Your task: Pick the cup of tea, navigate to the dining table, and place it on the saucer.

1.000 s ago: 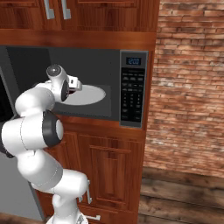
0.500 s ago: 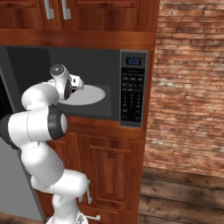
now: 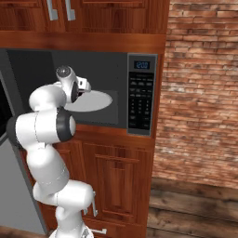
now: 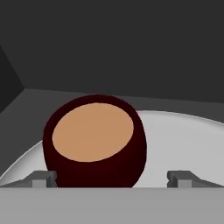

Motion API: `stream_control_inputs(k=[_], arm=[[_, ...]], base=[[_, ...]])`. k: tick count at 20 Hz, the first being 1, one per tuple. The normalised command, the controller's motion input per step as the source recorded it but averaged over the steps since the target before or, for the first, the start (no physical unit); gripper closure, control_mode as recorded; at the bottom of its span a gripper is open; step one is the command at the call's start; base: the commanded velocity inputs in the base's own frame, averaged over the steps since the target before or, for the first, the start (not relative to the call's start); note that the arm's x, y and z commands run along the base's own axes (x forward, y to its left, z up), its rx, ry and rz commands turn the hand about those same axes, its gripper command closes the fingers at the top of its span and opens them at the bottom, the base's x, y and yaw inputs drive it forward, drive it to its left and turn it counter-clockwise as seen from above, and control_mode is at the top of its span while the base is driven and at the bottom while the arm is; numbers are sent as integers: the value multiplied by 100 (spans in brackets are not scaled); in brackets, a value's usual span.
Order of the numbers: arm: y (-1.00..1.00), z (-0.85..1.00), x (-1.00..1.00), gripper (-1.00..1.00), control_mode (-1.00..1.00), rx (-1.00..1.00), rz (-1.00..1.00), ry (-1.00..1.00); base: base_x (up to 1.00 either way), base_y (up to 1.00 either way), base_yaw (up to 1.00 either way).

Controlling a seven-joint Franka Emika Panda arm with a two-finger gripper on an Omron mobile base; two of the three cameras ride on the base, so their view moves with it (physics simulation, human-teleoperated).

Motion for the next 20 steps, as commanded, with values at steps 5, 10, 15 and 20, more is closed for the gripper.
stream_control_inputs(k=[5, 10, 15, 20], arm=[[0, -5, 3, -100, -100, 0, 0, -1], [0, -15, -16, -100, -100, 0, 0, -4], [-4, -2, -3, -100, -100, 0, 9, -4], [-9, 0, 7, -100, -100, 0, 19, -1]], base=[[0, 0, 0], [0, 0, 0], [0, 0, 0], [0, 0, 0]])
